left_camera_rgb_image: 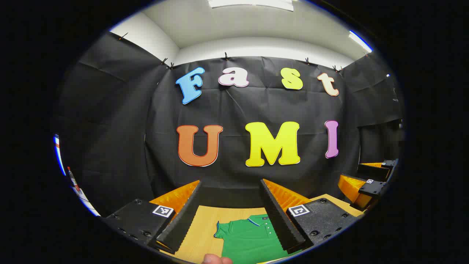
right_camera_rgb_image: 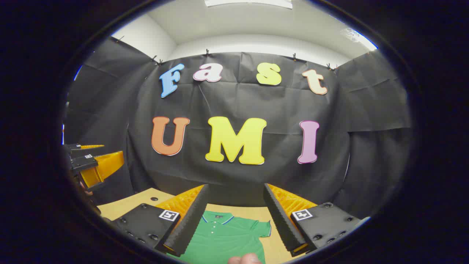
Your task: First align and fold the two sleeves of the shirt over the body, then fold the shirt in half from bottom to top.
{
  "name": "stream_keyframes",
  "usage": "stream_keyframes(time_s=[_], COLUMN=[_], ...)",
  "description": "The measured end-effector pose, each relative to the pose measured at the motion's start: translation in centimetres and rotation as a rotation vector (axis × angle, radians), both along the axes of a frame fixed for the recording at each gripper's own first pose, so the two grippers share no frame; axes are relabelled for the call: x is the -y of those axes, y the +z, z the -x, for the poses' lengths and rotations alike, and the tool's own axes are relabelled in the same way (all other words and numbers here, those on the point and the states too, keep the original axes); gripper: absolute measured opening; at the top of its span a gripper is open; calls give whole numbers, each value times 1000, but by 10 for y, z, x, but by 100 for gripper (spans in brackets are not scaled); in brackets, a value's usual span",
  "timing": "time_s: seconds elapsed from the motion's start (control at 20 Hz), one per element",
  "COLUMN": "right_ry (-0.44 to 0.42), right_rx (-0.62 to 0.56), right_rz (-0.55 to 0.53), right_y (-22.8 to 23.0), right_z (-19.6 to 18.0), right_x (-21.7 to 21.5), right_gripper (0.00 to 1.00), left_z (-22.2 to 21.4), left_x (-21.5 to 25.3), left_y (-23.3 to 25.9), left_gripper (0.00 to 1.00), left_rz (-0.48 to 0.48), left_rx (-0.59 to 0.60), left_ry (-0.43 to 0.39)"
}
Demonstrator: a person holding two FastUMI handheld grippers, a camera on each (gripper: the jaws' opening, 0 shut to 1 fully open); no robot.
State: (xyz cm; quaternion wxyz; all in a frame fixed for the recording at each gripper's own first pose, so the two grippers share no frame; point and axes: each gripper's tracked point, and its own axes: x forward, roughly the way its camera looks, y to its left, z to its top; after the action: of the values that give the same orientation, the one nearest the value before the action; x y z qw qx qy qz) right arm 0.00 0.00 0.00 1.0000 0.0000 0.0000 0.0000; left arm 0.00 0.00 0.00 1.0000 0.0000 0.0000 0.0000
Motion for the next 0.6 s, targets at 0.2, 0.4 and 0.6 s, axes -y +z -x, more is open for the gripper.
stream_keyframes(time_s=[0.2,0.4,0.6], right_ry=[-5,-10,-1], right_rx=[-5,-13,-16], right_rz=[13,10,5], right_y=[-2,-5,-6], right_z=[-9,-17,-21], right_x=[6,11,12], right_gripper=[95,94,94], left_z=[-3,-6,-10], left_x=[0,0,1], left_y=[-5,-8,-9], left_gripper=[98,98,100], left_rz=[-3,-4,-10], left_rx=[-4,-9,-12], left_ry=[5,6,9])
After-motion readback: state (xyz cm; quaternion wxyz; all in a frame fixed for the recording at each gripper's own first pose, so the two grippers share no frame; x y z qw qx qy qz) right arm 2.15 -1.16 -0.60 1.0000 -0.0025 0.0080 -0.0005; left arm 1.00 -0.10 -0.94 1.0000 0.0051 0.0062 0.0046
